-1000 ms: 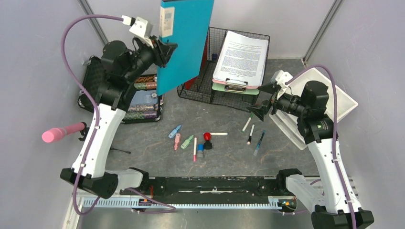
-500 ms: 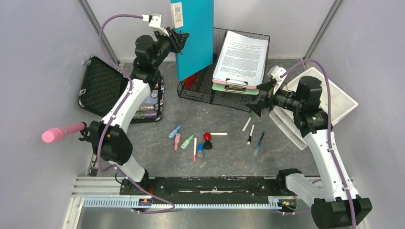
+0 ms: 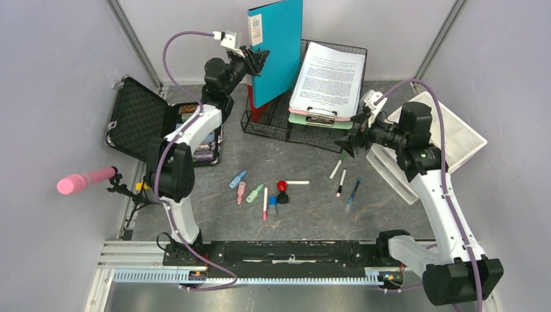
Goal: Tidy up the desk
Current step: Place the folder in the storage box.
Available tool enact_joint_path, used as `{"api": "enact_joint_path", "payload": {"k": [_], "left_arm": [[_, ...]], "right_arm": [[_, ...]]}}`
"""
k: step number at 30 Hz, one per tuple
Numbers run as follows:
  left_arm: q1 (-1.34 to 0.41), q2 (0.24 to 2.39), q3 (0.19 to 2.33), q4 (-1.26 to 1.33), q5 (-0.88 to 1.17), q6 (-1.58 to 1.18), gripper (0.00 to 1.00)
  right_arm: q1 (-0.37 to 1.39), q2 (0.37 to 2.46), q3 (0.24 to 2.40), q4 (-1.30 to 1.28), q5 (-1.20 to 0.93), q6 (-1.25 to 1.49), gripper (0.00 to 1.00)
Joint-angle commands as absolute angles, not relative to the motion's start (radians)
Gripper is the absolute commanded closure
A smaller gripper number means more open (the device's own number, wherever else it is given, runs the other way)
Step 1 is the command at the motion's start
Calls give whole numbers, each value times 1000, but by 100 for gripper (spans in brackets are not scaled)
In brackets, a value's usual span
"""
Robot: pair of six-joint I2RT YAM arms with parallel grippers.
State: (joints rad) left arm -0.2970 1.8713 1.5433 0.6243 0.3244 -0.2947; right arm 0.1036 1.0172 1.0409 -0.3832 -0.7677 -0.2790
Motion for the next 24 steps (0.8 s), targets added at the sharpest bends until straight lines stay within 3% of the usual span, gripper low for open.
{"api": "enact_joint_path", "payload": {"k": [1, 13, 20, 24], "left_arm": [[-308, 1892, 1564, 860, 331, -286, 98], [-323, 1964, 1411, 1171, 274, -333, 98], [-402, 1993, 1334, 1357, 82, -130, 98], [-428, 2020, 1311, 1411, 85, -84, 98]], "right_arm": [[96, 1048, 1037, -383, -755, -305, 2], [73, 1091, 1027, -400, -752, -331, 2], [59, 1122, 1021, -402, -750, -344, 2], [57, 1125, 1015, -401, -750, -351, 2]]}}
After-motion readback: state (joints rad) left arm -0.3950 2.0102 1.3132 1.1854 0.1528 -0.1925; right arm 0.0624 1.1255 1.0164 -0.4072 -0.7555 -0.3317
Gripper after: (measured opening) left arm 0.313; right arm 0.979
